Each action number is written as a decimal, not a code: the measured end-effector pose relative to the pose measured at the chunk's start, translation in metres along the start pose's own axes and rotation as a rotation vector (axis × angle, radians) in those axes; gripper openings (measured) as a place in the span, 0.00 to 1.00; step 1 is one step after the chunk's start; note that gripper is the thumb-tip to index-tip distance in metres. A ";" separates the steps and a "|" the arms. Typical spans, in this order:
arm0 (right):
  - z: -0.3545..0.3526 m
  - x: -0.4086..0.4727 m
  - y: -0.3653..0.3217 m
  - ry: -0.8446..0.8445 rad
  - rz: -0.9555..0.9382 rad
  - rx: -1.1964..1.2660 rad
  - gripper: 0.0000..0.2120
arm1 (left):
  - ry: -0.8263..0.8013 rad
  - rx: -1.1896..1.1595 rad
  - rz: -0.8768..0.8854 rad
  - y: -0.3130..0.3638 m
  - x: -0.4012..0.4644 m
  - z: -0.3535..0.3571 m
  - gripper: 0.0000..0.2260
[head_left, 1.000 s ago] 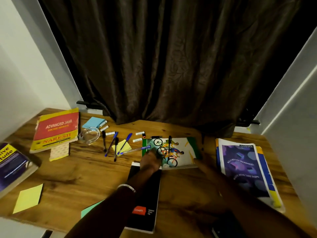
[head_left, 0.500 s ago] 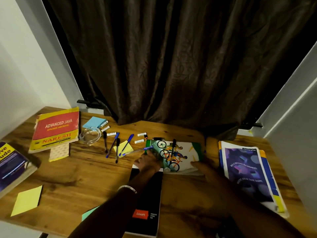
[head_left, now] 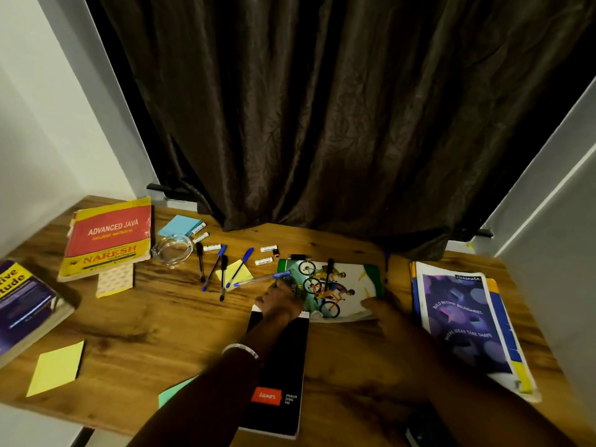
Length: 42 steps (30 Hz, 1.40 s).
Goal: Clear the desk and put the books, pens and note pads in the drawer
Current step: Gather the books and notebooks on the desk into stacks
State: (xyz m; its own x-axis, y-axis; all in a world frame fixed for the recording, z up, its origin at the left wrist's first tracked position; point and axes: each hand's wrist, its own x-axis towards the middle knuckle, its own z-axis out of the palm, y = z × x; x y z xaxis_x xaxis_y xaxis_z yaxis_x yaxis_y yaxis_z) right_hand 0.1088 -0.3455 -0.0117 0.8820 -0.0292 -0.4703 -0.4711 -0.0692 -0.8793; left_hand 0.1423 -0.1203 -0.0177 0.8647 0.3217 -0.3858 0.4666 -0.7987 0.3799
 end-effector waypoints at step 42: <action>-0.062 0.008 -0.146 0.252 -0.471 0.494 0.22 | -0.245 -0.781 0.490 0.073 -0.020 -0.028 0.17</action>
State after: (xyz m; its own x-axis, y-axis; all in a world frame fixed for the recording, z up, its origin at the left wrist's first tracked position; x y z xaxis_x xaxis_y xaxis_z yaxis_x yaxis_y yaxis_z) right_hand 0.1847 -0.3976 0.1174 0.9389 -0.3399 -0.0546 0.0631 0.3261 -0.9432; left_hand 0.1640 -0.1703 0.0416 0.9755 -0.1447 -0.1660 0.1314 -0.2226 0.9660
